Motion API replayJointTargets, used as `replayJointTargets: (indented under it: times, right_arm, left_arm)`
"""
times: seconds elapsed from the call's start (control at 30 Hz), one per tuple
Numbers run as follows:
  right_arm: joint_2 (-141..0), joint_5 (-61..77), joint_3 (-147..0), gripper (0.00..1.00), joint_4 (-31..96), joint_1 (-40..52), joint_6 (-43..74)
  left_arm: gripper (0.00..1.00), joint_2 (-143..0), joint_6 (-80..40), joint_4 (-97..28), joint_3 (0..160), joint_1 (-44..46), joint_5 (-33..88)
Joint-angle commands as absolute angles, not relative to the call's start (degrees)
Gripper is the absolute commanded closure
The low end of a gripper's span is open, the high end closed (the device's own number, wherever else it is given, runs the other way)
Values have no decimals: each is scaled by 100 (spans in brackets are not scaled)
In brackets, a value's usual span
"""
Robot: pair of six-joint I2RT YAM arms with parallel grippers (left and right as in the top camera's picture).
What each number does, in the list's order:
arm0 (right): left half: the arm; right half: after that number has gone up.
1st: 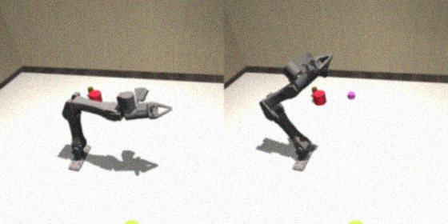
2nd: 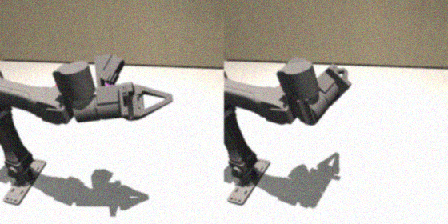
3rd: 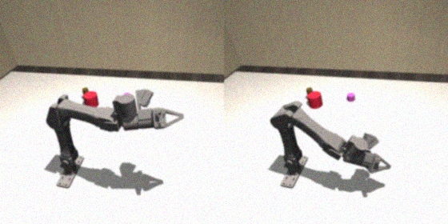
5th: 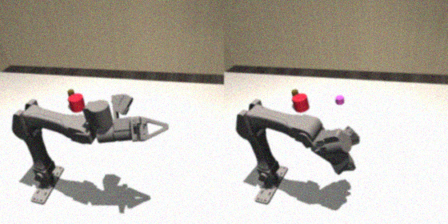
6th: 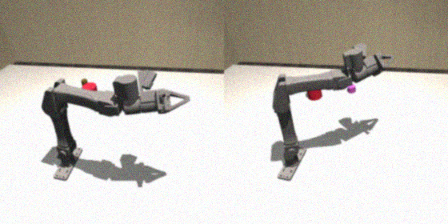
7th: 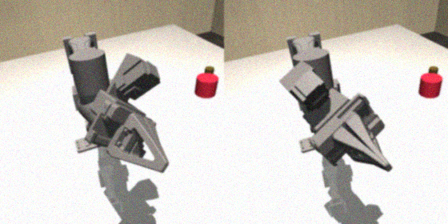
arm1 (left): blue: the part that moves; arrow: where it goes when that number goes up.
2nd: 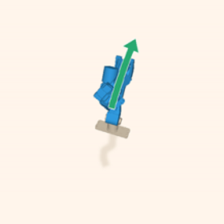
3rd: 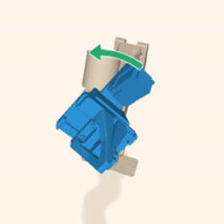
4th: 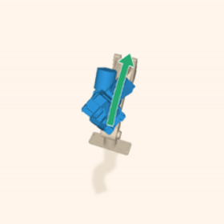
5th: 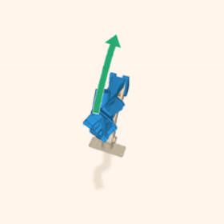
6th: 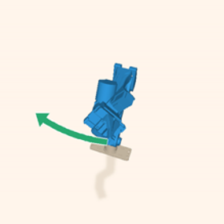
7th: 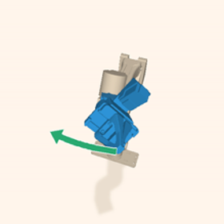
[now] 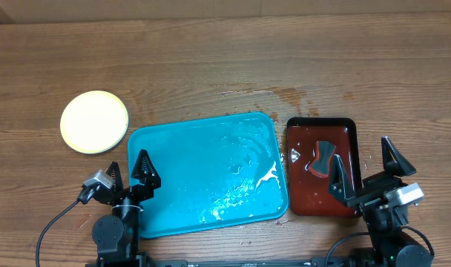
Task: Clean dirty plates on tray and stack at the side
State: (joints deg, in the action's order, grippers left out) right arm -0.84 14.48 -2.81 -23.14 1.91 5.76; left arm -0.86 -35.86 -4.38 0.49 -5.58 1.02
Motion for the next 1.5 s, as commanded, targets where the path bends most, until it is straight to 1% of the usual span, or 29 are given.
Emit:
replayJointTargets:
  times: [0.0,0.23,0.47,0.7,0.87,1.47]
  right_arm:
    - [-16,1247,-34,0,-2587,174,604]
    - [-16,888,-45,0,-2327,163,602]
    - [-16,860,-45,0,-1037,148,607]
    - [-16,843,-45,0,-150,148,917]
    - [-16,838,-45,0,421,148,923]
    - [-16,670,-45,0,427,148,902]
  left_arm:
    - [0,-25,-3487,-447,27,-510,86]
    - [0,-25,-3487,-447,27,-510,86]
    - [0,-25,-3487,-447,27,-510,86]
    - [0,-25,-3487,-447,27,-510,86]
    - [0,-25,-3485,-447,27,-510,86]
    - [0,-25,-3487,-447,27,-510,86]
